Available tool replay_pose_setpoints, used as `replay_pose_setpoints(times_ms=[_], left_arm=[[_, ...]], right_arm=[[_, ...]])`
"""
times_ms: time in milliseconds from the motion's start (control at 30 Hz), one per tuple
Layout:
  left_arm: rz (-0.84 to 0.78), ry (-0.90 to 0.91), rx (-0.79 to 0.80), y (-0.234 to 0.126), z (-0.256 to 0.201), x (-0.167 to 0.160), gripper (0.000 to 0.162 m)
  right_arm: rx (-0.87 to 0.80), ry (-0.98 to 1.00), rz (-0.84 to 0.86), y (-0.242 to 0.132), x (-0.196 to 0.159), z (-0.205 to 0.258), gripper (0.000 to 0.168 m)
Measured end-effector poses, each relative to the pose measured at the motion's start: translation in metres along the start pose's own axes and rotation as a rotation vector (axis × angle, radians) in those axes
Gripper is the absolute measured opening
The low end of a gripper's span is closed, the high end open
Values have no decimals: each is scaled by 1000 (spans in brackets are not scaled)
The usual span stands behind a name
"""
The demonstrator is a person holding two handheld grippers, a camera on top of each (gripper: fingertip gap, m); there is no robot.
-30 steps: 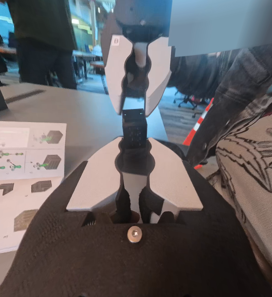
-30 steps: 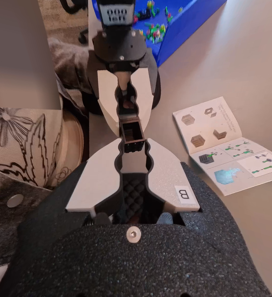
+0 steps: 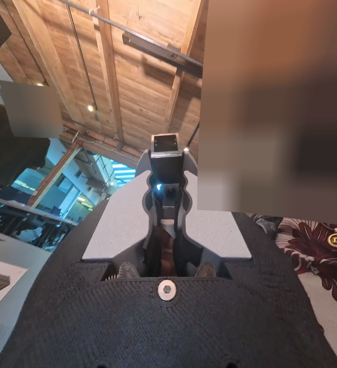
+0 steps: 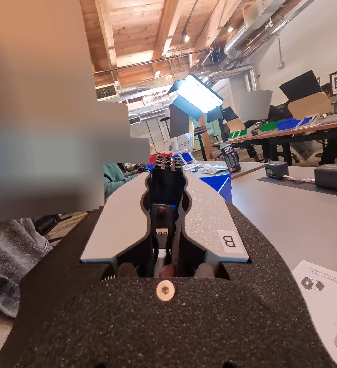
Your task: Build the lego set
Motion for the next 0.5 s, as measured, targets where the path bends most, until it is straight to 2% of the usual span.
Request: replay_pose_setpoints(times_ms=[33,67,167,333,500], left_arm=[[37,31,18,0,0,-1,26],[83,76,45,0,0,-2,29],[221,274,136,-5,-2,-3,51],[293,660,274,-19,-7,6,69],[424,797,438,-29,1,22,73]], right_arm=[[-2,-4,-4,-3,1,0,27],[-14,-13,-8,-7,2,-1,27],[-88,-70,-2,-25,10,-8,26],[-236,-245,153,-63,8,-28,26],[-251,-213,220,-92,-5,-41,27]])
Point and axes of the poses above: each gripper's, where its closed fingertips meet, y out along the fingers, x out of its top, z = x × y across the jaws, the point moved 8 cm from there along -y, back along the fingers, and after that the axes turned 11 degrees about x, right-handed, at the moved point
